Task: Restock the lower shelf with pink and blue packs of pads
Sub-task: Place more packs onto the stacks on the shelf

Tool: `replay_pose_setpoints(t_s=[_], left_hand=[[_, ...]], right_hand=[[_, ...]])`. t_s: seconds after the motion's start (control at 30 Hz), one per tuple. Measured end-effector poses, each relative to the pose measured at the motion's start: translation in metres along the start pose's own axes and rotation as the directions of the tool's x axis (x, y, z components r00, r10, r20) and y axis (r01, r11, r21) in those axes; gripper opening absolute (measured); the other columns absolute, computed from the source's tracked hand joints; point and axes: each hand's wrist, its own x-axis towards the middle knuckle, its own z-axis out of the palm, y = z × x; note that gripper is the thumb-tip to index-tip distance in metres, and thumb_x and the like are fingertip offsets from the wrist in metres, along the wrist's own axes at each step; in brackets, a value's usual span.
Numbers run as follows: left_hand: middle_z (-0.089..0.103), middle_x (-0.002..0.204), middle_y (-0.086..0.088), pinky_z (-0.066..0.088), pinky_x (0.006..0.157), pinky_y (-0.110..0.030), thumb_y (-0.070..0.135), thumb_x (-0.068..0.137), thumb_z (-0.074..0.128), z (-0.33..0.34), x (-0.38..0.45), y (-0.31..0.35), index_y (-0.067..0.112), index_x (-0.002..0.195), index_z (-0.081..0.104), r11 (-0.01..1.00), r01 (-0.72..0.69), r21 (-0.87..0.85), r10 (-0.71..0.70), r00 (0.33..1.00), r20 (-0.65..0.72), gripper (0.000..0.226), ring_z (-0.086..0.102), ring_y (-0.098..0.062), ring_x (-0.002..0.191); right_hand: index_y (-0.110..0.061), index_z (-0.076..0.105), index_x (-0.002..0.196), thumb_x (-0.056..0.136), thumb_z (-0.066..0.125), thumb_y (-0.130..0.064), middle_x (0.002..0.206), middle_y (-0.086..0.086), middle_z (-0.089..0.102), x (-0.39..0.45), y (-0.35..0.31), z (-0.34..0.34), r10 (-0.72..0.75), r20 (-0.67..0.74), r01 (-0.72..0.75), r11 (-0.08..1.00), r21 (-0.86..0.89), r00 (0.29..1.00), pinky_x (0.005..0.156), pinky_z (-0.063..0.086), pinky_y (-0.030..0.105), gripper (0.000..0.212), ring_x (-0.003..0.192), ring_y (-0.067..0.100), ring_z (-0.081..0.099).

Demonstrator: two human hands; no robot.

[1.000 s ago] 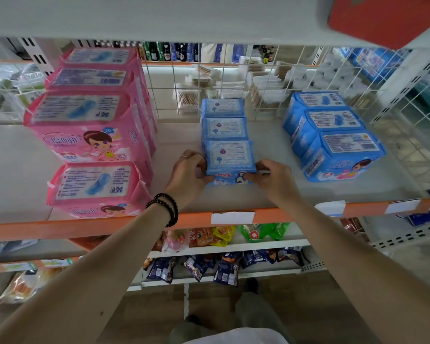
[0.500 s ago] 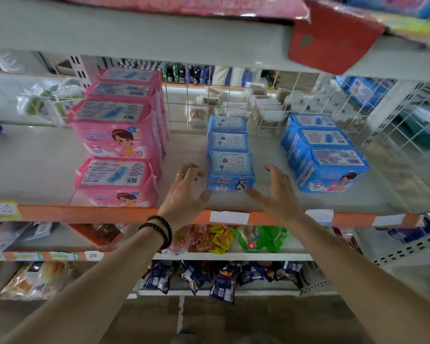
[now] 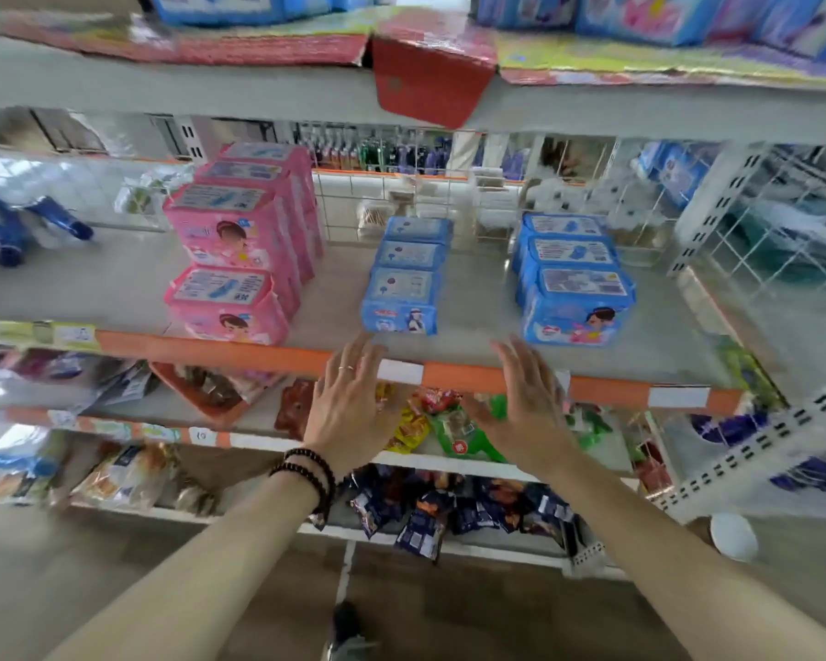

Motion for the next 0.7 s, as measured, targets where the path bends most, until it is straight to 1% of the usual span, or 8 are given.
replay_pose_setpoints(t_s=[0.07,0.2,0.33,0.4,0.47,0.53,0.7], left_hand=[[0.026,0.161,0.001,0.030,0.117,-0.053,0.064,0.094,0.036,0.001,-0.019,0.010,0.027,0.145,0.038,1.000,0.007,-0.001,-0.007,1.000,0.002,0.063,0.026,-0.027,0.146],[0.021,0.163,0.003,0.025,0.119,-0.055,0.063,0.095,0.037,0.003,-0.052,0.019,0.030,0.146,0.036,0.999,0.020,0.046,-0.020,1.000,0.003,0.061,0.020,-0.027,0.150],[0.020,0.164,0.004,0.025,0.118,-0.056,0.066,0.093,0.033,-0.002,-0.069,0.027,0.031,0.144,0.037,0.996,-0.001,0.085,0.000,1.000,0.003,0.063,0.020,-0.028,0.150],[0.019,0.164,0.002,0.022,0.119,-0.056,0.068,0.091,0.031,-0.009,-0.068,0.031,0.029,0.146,0.037,0.996,0.010,0.094,-0.011,1.000,0.008,0.068,0.019,-0.028,0.150],[0.020,0.164,0.000,0.020,0.120,-0.054,0.069,0.089,0.028,-0.016,-0.066,0.037,0.027,0.149,0.036,0.994,0.006,0.109,-0.007,1.000,0.010,0.073,0.017,-0.029,0.150],[0.021,0.164,-0.001,0.020,0.120,-0.054,0.069,0.090,0.028,-0.021,-0.063,0.042,0.027,0.149,0.035,0.992,-0.025,0.123,0.026,1.000,-0.006,0.073,0.018,-0.029,0.150],[0.018,0.165,0.002,0.022,0.119,-0.056,0.068,0.091,0.029,-0.029,-0.060,0.041,0.029,0.149,0.034,0.992,-0.056,0.110,0.058,0.998,-0.015,0.071,0.019,-0.029,0.150]], right_hand=[[-0.030,0.013,0.156,0.092,0.045,-0.068,0.166,-0.003,0.002,-0.013,0.005,-0.004,-0.010,0.005,0.010,1.000,0.021,1.000,0.122,0.009,0.056,0.081,0.153,0.021,0.000],[-0.028,0.013,0.156,0.094,0.047,-0.065,0.166,-0.003,-0.001,-0.040,0.007,-0.005,-0.035,0.052,0.035,0.999,0.004,0.998,0.120,0.007,0.060,0.079,0.153,0.022,-0.004],[-0.030,0.025,0.152,0.095,0.047,-0.063,0.166,-0.006,-0.005,-0.054,0.004,-0.014,-0.079,0.077,0.077,0.997,0.028,0.994,0.120,0.005,0.063,0.070,0.152,0.018,-0.010],[-0.030,0.028,0.151,0.093,0.045,-0.066,0.166,-0.007,-0.006,-0.055,0.001,-0.024,-0.086,0.058,0.083,0.996,0.044,0.995,0.120,0.005,0.061,0.070,0.151,0.016,-0.011],[-0.031,0.029,0.150,0.089,0.039,-0.070,0.166,-0.008,-0.005,-0.057,-0.002,-0.032,-0.092,0.011,0.091,0.995,0.040,0.996,0.120,0.005,0.059,0.073,0.151,0.016,-0.011],[-0.033,0.030,0.149,0.087,0.035,-0.072,0.165,-0.008,-0.004,-0.057,-0.004,-0.037,-0.100,-0.022,0.100,0.994,0.035,0.995,0.119,0.006,0.060,0.073,0.151,0.016,-0.011],[-0.033,0.033,0.147,0.083,0.027,-0.076,0.165,-0.008,-0.003,-0.051,-0.020,-0.038,-0.090,-0.046,0.090,0.996,0.014,0.995,0.119,0.006,0.060,0.077,0.151,0.016,-0.011]])
